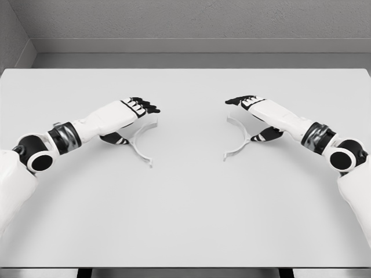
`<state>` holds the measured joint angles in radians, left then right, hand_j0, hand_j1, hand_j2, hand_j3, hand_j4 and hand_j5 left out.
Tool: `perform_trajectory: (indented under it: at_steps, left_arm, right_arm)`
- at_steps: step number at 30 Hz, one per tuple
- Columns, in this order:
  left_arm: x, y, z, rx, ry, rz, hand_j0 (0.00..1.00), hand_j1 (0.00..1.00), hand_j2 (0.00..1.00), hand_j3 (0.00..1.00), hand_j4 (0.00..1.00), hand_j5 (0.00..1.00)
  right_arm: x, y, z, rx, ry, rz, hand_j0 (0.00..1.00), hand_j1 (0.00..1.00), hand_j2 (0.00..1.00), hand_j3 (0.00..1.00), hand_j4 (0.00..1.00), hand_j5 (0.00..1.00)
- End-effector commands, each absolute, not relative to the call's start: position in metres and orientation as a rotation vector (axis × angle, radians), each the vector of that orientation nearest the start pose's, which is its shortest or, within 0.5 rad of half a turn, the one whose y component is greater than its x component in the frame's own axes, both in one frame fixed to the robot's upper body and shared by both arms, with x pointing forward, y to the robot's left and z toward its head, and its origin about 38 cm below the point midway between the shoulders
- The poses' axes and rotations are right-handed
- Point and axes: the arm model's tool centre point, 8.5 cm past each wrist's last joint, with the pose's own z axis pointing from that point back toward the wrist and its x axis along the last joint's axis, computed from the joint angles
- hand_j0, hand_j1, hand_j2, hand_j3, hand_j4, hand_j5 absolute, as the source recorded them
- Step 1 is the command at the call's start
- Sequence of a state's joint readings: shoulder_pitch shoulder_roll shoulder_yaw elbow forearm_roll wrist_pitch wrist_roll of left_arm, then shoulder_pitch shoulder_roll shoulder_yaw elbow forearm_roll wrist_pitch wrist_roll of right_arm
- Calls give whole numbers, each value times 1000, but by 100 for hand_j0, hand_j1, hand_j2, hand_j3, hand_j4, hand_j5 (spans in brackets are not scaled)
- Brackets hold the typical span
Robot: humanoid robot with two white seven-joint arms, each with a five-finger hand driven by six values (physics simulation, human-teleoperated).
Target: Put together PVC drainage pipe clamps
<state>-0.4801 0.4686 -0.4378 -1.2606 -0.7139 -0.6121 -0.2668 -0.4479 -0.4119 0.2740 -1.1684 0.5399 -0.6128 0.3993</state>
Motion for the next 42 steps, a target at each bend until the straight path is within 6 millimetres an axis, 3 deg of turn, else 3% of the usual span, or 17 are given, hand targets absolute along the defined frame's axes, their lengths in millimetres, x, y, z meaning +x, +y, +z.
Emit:
perform_trajectory:
  at_steps: [1,15,34,42]
  left_arm:
    - [448,237,130,436,-1636,-1819,100,100,100,100,100,100]
    - [450,215,130,404,-1651,-1834,100,100,100,100,100,100]
    - [452,201,132,380,-1663,-1844,100,100,100,100,100,100]
    - [454,193,130,376,-1663,-1847,100,100,100,100,100,100]
  right_arm:
    - [455,-271,121,-309,-1615,1557,100,100,100,100,100,100]
    - [458,-262,123,-298,-1630,1562,100,100,100,100,100,100]
    - [471,-230,119,-254,-1638,1578,100,100,100,100,100,100]
    - [476,-223,126,-259,-1657,1589,100,100,100,100,100,100]
